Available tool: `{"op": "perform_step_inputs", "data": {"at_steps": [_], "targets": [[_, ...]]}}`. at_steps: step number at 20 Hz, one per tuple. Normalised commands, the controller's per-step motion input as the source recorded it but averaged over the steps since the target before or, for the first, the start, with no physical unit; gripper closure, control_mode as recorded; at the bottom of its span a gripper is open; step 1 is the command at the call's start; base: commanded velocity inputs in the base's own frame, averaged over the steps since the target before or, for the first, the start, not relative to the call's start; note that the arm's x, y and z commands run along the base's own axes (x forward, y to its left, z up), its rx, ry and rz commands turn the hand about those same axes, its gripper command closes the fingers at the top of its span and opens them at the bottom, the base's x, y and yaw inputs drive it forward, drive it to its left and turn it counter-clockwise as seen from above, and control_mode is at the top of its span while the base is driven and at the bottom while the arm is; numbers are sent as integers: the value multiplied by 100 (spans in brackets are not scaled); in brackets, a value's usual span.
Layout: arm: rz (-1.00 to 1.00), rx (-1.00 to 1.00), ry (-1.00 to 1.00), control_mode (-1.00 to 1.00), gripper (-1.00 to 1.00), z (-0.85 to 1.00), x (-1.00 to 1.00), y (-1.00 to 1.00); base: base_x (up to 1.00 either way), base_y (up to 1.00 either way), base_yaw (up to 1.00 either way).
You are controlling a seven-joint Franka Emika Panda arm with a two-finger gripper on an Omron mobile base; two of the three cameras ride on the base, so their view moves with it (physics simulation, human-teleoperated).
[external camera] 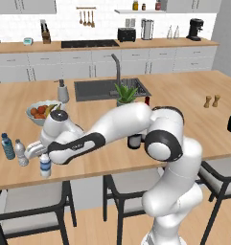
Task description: Move the plastic bottles in the middle to the plastics group, and the glass bottles in the middle to the glass group.
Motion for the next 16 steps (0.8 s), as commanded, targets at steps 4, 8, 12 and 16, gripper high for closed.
{"op": "perform_step_inputs", "data": {"at_steps": [4,8,12,16], "targets": [[0,0,0,-100,-100,0,0,0,0,0,0],[0,0,0,-100,-100,0,0,0,0,0,0],[-3,0,-2,-100,-100,15,-4,-6,0,0,0],[-17,0,-3,-100,-100,48,-41,-31,0,0,0]]}}
